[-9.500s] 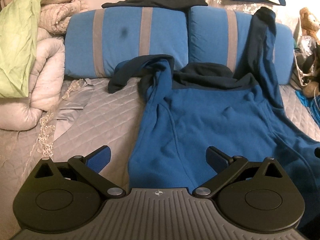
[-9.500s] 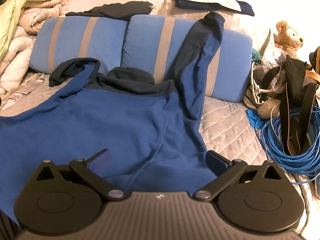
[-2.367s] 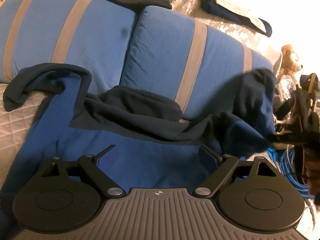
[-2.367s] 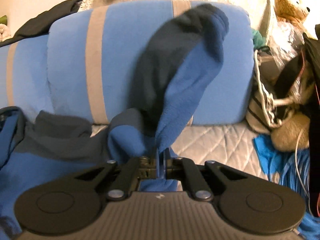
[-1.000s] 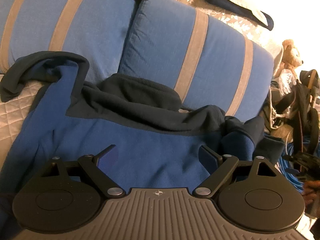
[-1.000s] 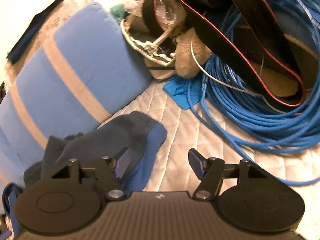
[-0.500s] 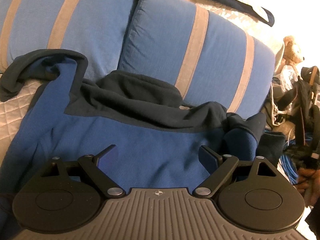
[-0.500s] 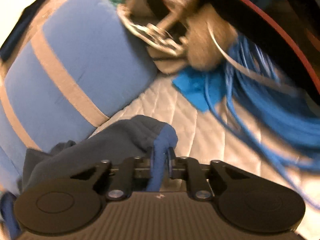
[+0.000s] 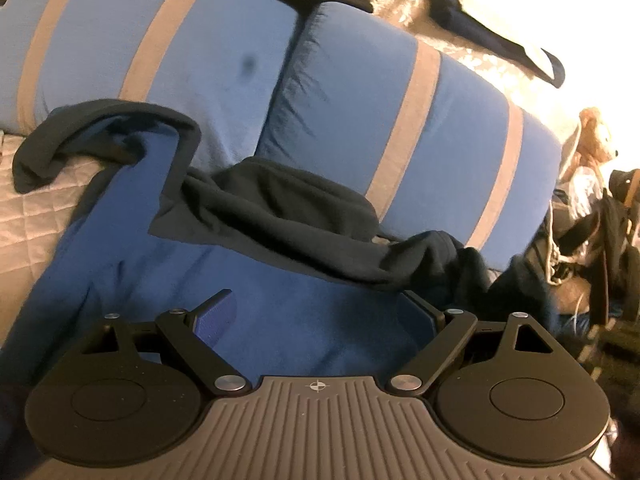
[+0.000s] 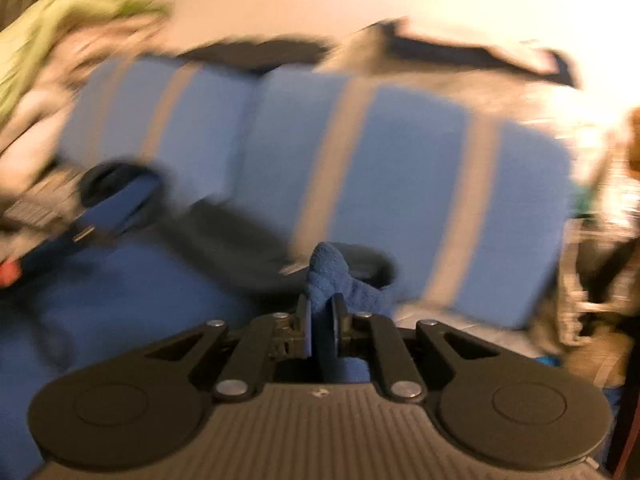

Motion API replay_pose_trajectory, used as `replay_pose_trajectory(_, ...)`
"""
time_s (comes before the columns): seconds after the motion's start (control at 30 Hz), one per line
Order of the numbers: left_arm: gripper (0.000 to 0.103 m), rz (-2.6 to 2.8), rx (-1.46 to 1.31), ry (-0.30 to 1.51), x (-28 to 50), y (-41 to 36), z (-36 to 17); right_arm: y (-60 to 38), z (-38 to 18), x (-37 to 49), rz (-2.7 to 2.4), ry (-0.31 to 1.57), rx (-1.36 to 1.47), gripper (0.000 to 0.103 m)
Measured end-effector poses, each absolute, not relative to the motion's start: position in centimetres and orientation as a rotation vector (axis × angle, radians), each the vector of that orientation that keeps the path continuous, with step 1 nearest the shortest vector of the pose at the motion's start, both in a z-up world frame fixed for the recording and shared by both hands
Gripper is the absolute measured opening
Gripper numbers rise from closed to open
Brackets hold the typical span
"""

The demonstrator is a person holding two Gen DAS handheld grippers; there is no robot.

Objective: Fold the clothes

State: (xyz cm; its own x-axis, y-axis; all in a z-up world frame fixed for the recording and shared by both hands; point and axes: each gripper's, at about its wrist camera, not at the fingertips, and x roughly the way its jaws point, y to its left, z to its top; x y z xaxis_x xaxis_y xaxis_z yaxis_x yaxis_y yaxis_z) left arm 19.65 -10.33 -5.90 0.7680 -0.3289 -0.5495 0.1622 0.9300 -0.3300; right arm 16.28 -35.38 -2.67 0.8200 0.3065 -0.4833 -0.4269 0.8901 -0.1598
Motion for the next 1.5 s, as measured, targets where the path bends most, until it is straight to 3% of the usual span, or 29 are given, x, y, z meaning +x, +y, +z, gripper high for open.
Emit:
replay_pose_trajectory(0.33, 0.088, -0.278, -0.304, 0.652, 19.7, -9.8, -5.9, -28.9, -7.3, 12.9, 0.71, 0.701, -0.533, 0.012)
replay_pose_trajectory(0.4, 0.088, -0.28, -0.308, 0.652, 19.7, -9.7, -5.8, -28.8, -7.4, 12.8, 0.713, 0.705, -0.544, 0.022)
replay_pose_trajectory(0.43, 0.088, -0.281, -0.309, 0.653, 19.7, -9.7, -5.8, -28.9, -7.4, 12.7, 0.715, 0.707, -0.546, 0.042)
replay_pose_trajectory(0.47, 0.088, -0.282, -0.309, 0.654, 19.7, -9.7, -5.8, -29.0, -7.2, 12.7, 0.721, 0.711, -0.538, 0.045)
replay_pose_trajectory(0.63, 0.088, -0.286, -0.308, 0.657, 19.7, -9.7, -5.8, -30.1, -5.5, 12.8, 0.744, 0.686, -0.539, 0.047)
replay_pose_trajectory(1.1, 0.088, -0.274, -0.317, 0.667, 19.9, -9.5, -6.1, -27.2, -6.8, 14.1, 0.693, 0.56, -0.904, 0.046)
replay_pose_trajectory(1.2, 0.088, -0.273, -0.319, 0.668, 19.9, -9.5, -6.1, -27.1, -7.6, 15.2, 0.701, 0.598, -0.947, 0.039)
replay_pose_trajectory(1.23, 0.088, -0.273, -0.319, 0.668, 19.9, -9.5, -6.1, -27.1, -7.9, 15.4, 0.703, 0.607, -0.958, 0.015)
replay_pose_trajectory(1.27, 0.088, -0.272, -0.32, 0.669, 20.0, -9.5, -6.1, -27.3, -7.9, 15.6, 0.697, 0.605, -0.955, 0.01)
replay_pose_trajectory(1.5, 0.088, -0.275, -0.323, 0.664, 19.9, -9.5, -6.2, -33.4, -2.7, 18.4, 0.481, 0.507, -0.63, 0.006)
